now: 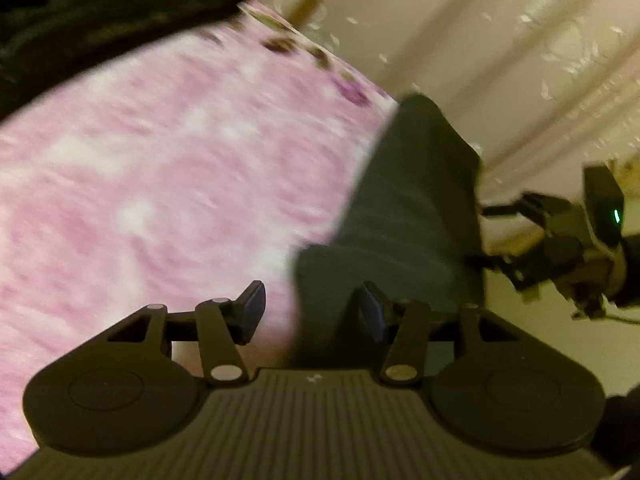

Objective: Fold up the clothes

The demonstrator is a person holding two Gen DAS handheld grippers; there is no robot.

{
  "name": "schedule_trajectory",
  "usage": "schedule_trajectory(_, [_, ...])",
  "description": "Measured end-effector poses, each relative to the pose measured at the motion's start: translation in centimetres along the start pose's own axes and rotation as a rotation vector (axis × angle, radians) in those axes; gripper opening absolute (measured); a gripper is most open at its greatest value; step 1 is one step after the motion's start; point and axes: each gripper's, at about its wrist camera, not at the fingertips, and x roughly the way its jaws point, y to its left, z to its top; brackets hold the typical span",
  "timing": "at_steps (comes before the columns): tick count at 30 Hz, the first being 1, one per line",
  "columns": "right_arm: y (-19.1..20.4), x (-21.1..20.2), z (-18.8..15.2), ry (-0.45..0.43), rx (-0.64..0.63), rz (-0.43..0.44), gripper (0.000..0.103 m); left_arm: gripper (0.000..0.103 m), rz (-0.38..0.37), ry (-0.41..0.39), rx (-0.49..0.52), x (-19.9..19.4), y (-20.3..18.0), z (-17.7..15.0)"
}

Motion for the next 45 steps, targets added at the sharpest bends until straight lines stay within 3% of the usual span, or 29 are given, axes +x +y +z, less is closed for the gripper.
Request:
schedule_trajectory(3, [-0.6, 0.1, -0.3, 0.013, 0.099, 0.025, 0.101, 0.043, -0.066, 0.051, -0.006, 1.7, -1.0, -0.7])
schedule_trajectory(9, [-1.1, 0.3, -1.9, 0.039, 0.228, 0.069, 0.097, 0.043, -0.173, -0.006, -0.123, 1.2, 0.9, 0.2])
schedule_trajectory(11, [-1.1, 0.2, -2.4, 0.036, 0.256, 0.08, 0.093, 0.044, -0.213, -0.003, -0.112, 1.8, 1.2, 1.3])
schedule_trajectory(12, [-1.3, 0.1, -2.6, 0.028, 0.276, 0.076, 0.091, 0.041, -0.19, -0.03, -0.099, 1.6, 1.3, 1.9])
schedule_trajectory(14, [-1.7, -0.2, -3.0, 0.011, 0.319, 0.07, 0.079, 0.03, -0.146, -0.092, -0.098, 0.8, 1.7, 2.9])
schedule_trajectory(16, [-2.3, -0.4, -3.2, -0.008, 0.367, 0.063, 0.064, 0.03, -0.061, -0.153, -0.123, -0.8, 2.4, 3.5])
schedule_trajectory(20, [-3.1, -0.7, -3.3, -0.032, 0.416, 0.063, 0.04, 0.035, 0.059, -0.103, -0.079, -2.5, 2.8, 3.3])
schedule_trajectory(22, [-3.3, -0.9, -3.1, -0.034, 0.41, 0.072, 0.012, 0.037, 0.101, -0.069, -0.034, -3.1, 1.7, 2.7])
schedule_trajectory(23, [-3.5, -1.0, -3.1, -0.035, 0.409, 0.074, 0.01, 0.037, 0.121, -0.052, -0.012, -3.4, 1.1, 2.3])
schedule_trajectory(28, [-3.8, -1.1, -3.1, -0.021, 0.37, 0.055, 0.01, 0.04, 0.134, 0.032, 0.042, -3.9, -2.0, -1.1])
schedule_trajectory(34, [-3.4, -1.0, -2.4, 0.031, 0.271, 0.022, 0.01, 0.042, 0.243, 0.097, -0.013, -4.7, -5.0, -7.9])
schedule_trajectory(35, [-3.1, -1.0, -2.1, 0.038, 0.246, 0.02, 0.011, 0.042, 0.272, 0.102, -0.027, -5.3, -5.5, -9.1])
schedule_trajectory(36, [-2.8, -1.1, -1.7, 0.041, 0.215, 0.012, 0.02, 0.042, 0.313, 0.107, -0.046, -6.1, -6.1, -10.7])
schedule_trajectory(37, [-2.3, -1.2, -1.5, 0.04, 0.182, 0.001, 0.043, 0.042, 0.356, 0.11, -0.064, -6.9, -6.5, -12.1])
schedule_trajectory(39, [-1.4, -1.6, -1.2, 0.028, 0.117, -0.016, 0.061, 0.045, 0.471, 0.124, -0.094, -8.5, -7.5, -15.1])
schedule_trajectory(45, [4.5, -3.2, -1.5, -0.021, -0.118, -0.015, 0.061, 0.046, 0.766, 0.216, -0.104, -12.6, -11.4, -25.2])
